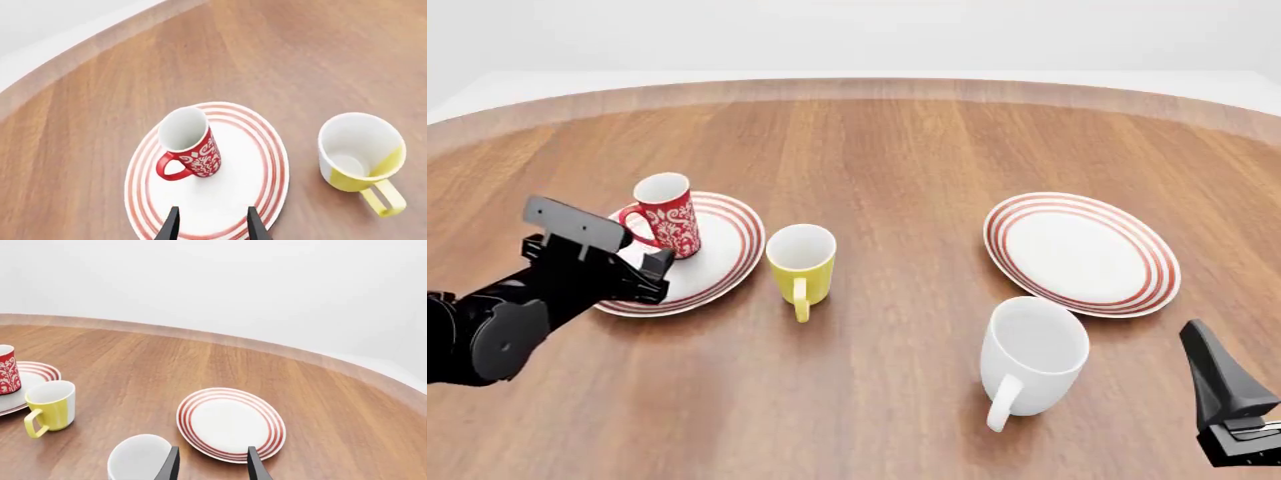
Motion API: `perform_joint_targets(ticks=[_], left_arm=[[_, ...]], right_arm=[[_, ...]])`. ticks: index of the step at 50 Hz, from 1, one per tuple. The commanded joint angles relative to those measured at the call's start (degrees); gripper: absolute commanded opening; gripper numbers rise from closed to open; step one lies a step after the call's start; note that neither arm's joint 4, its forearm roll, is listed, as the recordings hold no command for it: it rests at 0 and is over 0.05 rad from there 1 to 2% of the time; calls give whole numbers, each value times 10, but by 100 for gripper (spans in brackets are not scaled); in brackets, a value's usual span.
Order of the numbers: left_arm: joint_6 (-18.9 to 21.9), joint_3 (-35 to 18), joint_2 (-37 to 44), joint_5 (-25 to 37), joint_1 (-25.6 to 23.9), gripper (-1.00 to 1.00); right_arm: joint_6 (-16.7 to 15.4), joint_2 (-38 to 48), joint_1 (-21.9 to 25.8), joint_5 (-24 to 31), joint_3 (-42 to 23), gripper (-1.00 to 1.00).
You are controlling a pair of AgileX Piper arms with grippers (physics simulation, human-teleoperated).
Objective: Put the red mug on the left plate.
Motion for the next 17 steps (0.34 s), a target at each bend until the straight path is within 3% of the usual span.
perform_joint_targets(ticks=[1,17], left_arm=[[-16,17,-43,19,-33,100],[-53,46,-114,44,-97,100]], right_arm=[[0,0,0,0,0,100],[-1,0,1,0,0,100]])
